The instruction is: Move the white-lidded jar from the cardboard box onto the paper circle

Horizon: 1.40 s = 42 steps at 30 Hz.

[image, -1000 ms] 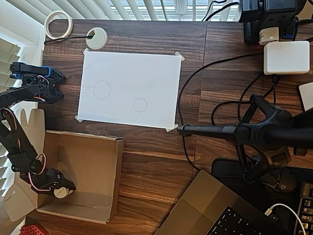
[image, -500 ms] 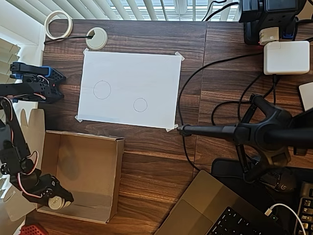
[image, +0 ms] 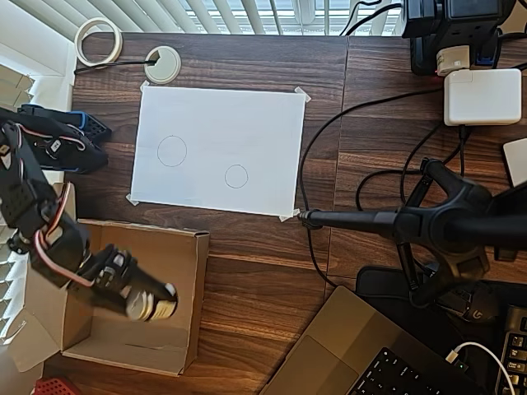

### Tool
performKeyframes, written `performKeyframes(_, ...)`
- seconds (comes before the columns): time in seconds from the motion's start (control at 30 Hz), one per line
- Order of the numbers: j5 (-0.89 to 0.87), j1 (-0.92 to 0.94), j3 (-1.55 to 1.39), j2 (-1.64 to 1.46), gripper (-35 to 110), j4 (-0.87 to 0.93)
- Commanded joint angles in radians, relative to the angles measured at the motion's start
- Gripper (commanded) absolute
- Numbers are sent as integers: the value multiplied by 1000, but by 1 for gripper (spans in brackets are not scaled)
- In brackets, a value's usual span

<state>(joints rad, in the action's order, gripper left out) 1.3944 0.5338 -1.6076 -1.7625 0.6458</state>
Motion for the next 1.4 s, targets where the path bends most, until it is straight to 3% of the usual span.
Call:
performKeyframes(0.0, 20, -169, -109, -184, 0, -71)
performKeyframes(0.4, 150, -425, -515, -164, 0, -356)
performKeyframes(0.77, 354, -380, -552, 69, 0, -557)
performKeyframes(1.37, 472, -373, -698, 176, 0, -706)
